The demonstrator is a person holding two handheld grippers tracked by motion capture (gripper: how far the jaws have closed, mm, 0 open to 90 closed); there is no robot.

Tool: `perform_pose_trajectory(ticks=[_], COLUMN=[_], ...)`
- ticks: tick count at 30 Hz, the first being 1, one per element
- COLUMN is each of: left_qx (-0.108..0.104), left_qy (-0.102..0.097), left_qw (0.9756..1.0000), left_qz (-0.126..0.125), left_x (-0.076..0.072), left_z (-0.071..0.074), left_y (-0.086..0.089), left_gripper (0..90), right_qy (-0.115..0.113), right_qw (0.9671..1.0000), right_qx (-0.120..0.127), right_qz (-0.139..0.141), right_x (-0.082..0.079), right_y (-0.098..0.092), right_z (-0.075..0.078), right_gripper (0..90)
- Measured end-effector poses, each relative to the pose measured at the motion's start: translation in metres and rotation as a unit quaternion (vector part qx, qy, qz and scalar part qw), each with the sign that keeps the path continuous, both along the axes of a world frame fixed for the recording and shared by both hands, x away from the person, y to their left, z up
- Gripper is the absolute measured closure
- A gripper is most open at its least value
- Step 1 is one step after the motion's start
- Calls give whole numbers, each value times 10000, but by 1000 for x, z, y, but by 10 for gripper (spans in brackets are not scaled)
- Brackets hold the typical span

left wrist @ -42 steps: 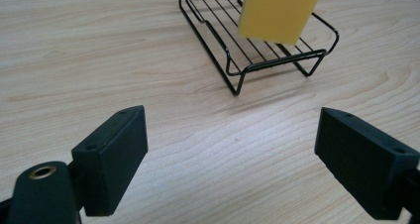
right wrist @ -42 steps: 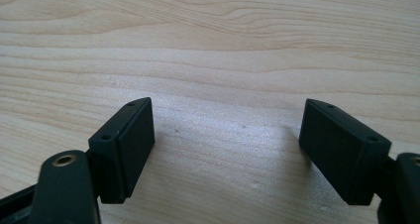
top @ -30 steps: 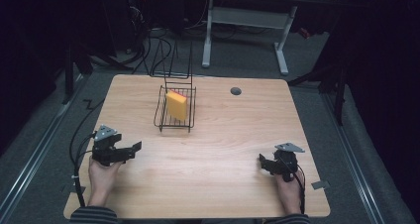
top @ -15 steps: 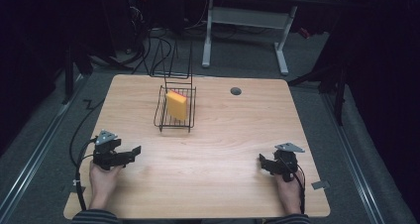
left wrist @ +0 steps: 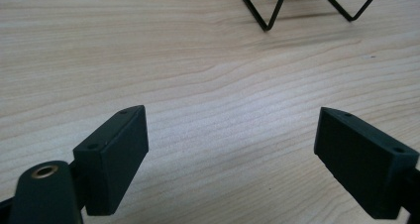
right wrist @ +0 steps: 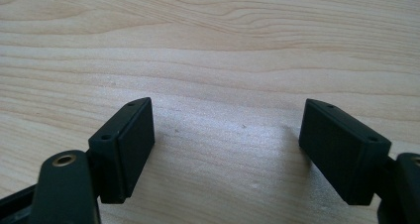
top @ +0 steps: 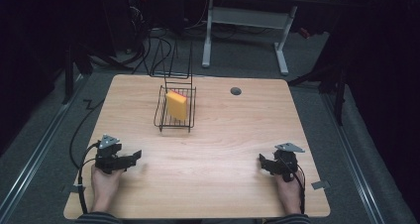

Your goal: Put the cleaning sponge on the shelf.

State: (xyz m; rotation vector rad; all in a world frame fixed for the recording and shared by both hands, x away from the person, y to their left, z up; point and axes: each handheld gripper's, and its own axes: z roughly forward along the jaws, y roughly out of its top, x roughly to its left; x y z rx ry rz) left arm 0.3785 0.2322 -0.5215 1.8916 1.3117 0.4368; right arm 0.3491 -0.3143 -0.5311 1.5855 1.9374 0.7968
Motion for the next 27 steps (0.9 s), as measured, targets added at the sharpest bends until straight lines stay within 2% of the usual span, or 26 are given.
perform_pose_trajectory(ticks=[6,8,11,13,27], left_qx=[182,365,665,747,710], left_qy=[66,48,-15,-30,-14], left_qw=[9998,9993,9978,9972,9974], left_qz=[42,44,79,67,95], left_x=[0,-1,-2,-2,-4], left_z=[-10,-15,-16,-16,-16], left_y=[-2,-4,-10,-11,-12], left_gripper=[144,144,148,146,150], right_qy=[-1,-24,0,6,5], right_qw=[10000,10000,10000,10000,10000], right_qx=[-2,-40,0,11,11], right_qz=[1,38,-1,-14,-14], right_x=[0,0,0,0,0], right_y=[0,-1,0,0,0], right_z=[0,0,0,0,0], right_gripper=[218,219,218,218,218])
